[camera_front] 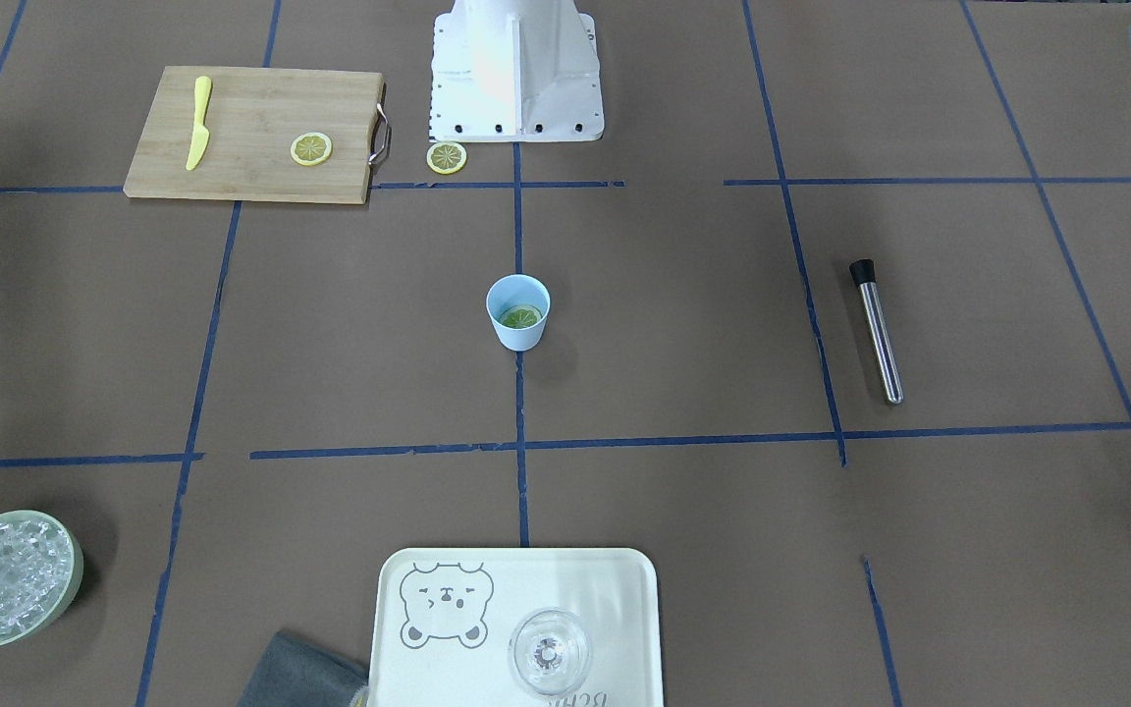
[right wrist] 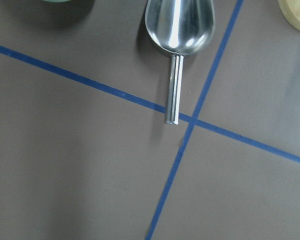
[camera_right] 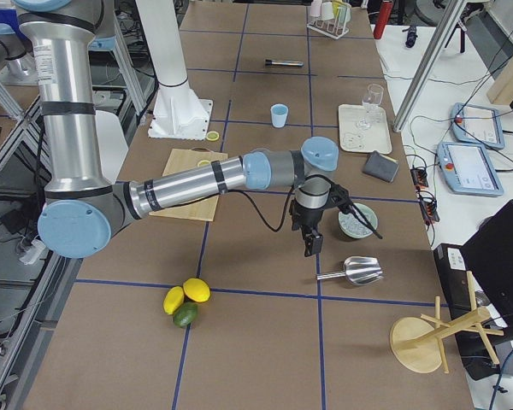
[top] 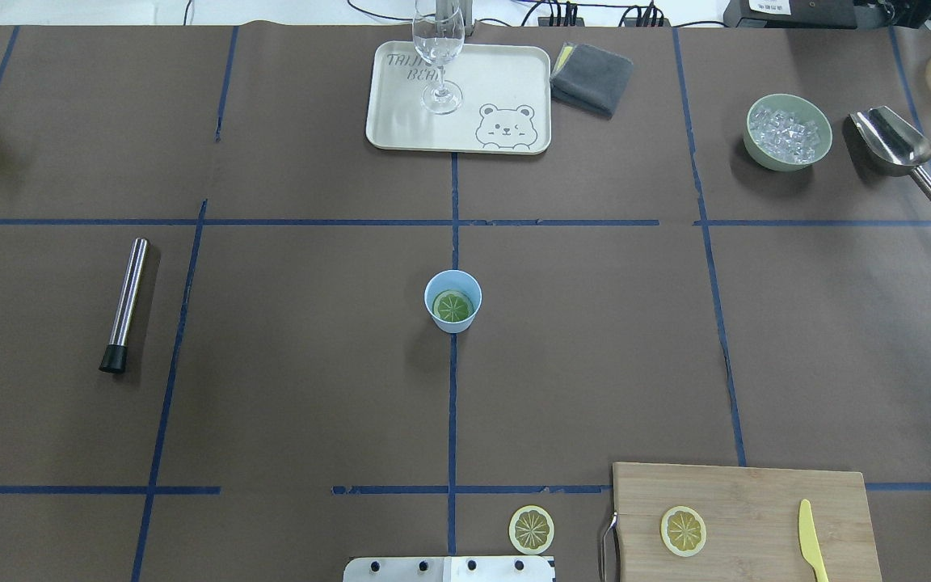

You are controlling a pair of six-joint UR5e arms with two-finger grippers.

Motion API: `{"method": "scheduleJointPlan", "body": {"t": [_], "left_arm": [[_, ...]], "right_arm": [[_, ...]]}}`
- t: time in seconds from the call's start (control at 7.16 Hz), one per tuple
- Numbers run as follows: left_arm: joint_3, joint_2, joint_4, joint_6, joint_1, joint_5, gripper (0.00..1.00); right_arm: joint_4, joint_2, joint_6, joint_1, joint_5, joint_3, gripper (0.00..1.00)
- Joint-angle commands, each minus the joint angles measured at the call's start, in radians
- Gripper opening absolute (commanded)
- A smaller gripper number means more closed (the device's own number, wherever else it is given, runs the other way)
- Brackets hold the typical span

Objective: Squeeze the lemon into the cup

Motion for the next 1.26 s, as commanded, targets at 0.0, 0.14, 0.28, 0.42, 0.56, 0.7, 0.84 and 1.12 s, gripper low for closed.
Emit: {"method": "scheduleJointPlan", "body": {"t": [0.0, 0.14, 0.28, 0.42, 0.56, 0.7, 0.84, 1.12], "left_arm": [[0.130, -0.028, -0.374, -0.041, 0.092, 0.000, 1.00], [0.132, -0.037, -0.386, -0.278, 0.139, 0.006, 1.00], [0.125, -0.036, -0.394, -0.379, 0.215, 0.022, 1.00], [0.120, -0.020, -0.414, -0.407, 0.303, 0.058, 1.00], [0.119, 0.054, -0.416, -0.447, 0.357, 0.128, 1.00], [0.113, 0.097, -0.428, -0.564, 0.394, 0.232, 1.00], [0.131, 0.101, -0.423, -0.692, 0.472, 0.253, 0.96], [0.141, 0.093, -0.414, -0.849, 0.529, 0.302, 0.64]], "right_arm": [[0.002, -0.046, 0.028, 0.090, 0.070, -0.036, 1.00], [0.003, -0.049, 0.028, 0.091, 0.072, -0.036, 1.00], [0.003, -0.054, 0.027, 0.091, 0.072, -0.037, 1.00], [0.004, -0.063, 0.023, 0.091, 0.070, -0.034, 1.00], [0.004, -0.064, 0.025, 0.091, 0.070, -0.034, 1.00], [0.004, -0.068, 0.022, 0.091, 0.070, -0.033, 1.00], [0.004, -0.072, 0.020, 0.091, 0.072, -0.031, 1.00], [0.004, -0.080, 0.019, 0.091, 0.070, -0.027, 1.00]]}}
